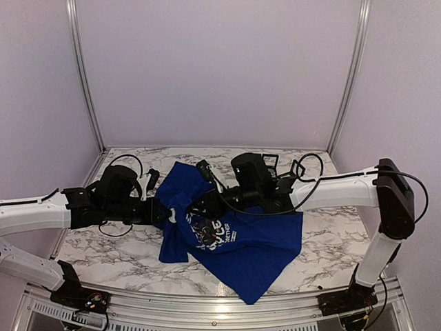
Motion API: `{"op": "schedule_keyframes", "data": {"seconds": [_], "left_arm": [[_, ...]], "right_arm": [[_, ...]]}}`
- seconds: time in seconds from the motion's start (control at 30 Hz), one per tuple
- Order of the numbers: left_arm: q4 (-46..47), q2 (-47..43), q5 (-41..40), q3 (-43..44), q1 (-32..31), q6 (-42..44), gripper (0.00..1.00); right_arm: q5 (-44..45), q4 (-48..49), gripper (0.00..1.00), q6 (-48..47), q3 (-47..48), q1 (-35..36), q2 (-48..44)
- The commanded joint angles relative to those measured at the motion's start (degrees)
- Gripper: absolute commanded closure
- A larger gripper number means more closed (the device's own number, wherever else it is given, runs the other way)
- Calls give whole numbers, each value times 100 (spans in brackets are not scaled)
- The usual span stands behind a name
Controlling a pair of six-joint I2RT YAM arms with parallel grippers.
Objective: Remove the brooch from the garment
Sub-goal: Remove the brooch from the flattened clothing.
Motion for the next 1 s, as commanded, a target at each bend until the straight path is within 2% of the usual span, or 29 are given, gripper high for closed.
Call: {"op": "schedule_keyframes", "data": {"seconds": [0.0, 0.6, 0.87, 0.97], "left_arm": [[-870, -86, 252, 223, 37, 158, 100], [-2093, -205, 679, 236, 36, 339, 100], [-2183, -141, 748, 337, 33, 430, 100], [-2091, -92, 756, 408, 27, 447, 100]], "right_arm": [[116, -118, 57, -144, 221, 37, 81], [-38, -87, 57, -209, 302, 91, 202], [-48, -384, 45, -396, 662, 353, 589], [-108, -448, 44, -355, 810, 435, 774]]}}
